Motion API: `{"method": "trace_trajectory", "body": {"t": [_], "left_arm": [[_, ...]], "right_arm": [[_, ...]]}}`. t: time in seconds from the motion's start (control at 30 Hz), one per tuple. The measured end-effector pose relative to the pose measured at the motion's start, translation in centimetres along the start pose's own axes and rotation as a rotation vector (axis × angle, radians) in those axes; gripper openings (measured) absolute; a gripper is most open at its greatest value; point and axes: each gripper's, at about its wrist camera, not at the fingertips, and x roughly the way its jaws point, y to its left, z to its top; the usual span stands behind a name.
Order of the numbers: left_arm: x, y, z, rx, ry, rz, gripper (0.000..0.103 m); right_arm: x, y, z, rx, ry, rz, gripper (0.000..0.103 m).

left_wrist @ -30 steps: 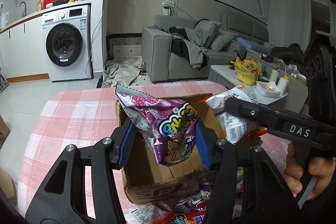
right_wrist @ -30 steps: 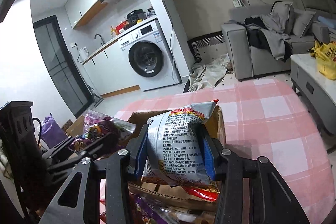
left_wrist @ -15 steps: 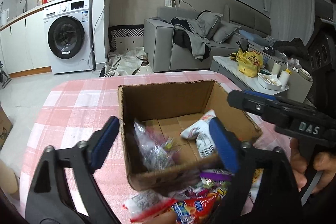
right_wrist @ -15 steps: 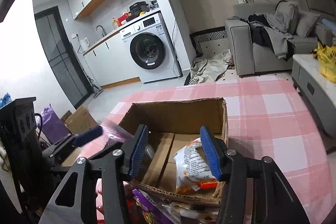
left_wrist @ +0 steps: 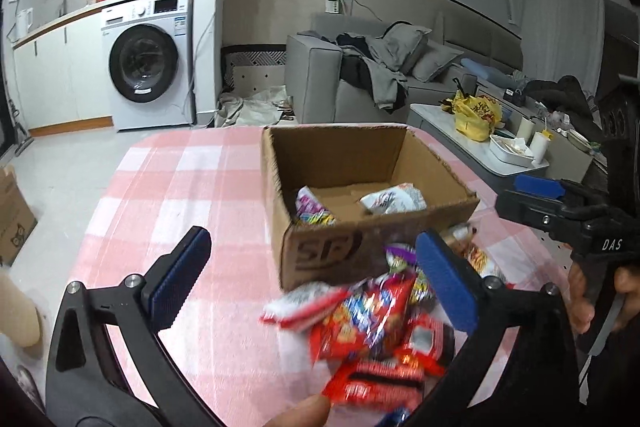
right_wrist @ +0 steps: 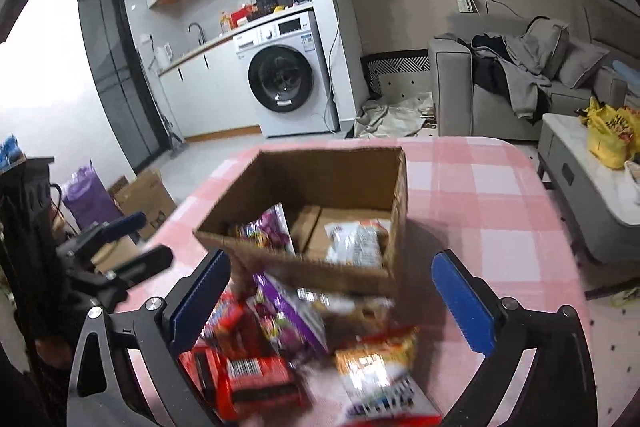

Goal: Organize snacks
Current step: 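Withdraw both tools from the box back toward the snack pile, then grasp the red chip bag with the left tool while the right tool grasps the white noodle bag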

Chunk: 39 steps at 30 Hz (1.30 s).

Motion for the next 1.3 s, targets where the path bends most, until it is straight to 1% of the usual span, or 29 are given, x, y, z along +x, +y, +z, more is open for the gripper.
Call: {"method": "trace_trajectory", "body": {"t": [0.23, 0.37, 0.43, 0.53, 0.67, 0.87, 1.0, 1.3], "left_arm": [[-3.3, 0.7, -3.7, 0.000, 0.022, 0.017, 0.102], [-4.3, 0.5, -5.1, -0.005, 0.043, 0.013, 0.102], [-4.3, 0.4, -5.2, -0.004, 0.051, 0.014, 0.102], [-4.2, 0.3, -5.3, -0.005, 0.065, 0.010, 0.102], [-3.7, -0.2, -5.4, 0.002, 0.093, -0.001, 0.102], [-2.7, -1.4, -6.1, 0.036, 0.143, -0.023, 0.102], [-1.9, -2.0, -6.6, 0.060, 0.187, -0.044, 0.102], [-0.6, -2.7, -7.8, 0.094, 0.249, -0.074, 0.102]], "right_arm": [[-1.6, 0.7, -3.0, -0.036, 0.023, -0.047, 0.103], [-2.1, 0.4, -4.5, -0.026, 0.044, -0.054, 0.103], [-2.3, 0.1, -5.0, -0.013, 0.047, -0.062, 0.103], [-2.4, -0.5, -6.0, -0.001, 0.061, -0.055, 0.103], [-2.0, -0.7, -6.3, -0.002, 0.076, -0.067, 0.103], [-1.1, -1.0, -6.6, 0.002, 0.101, -0.059, 0.103], [-0.2, -1.3, -6.9, 0.015, 0.134, -0.054, 0.103], [1.2, -2.0, -7.7, 0.023, 0.177, -0.054, 0.103]]}}
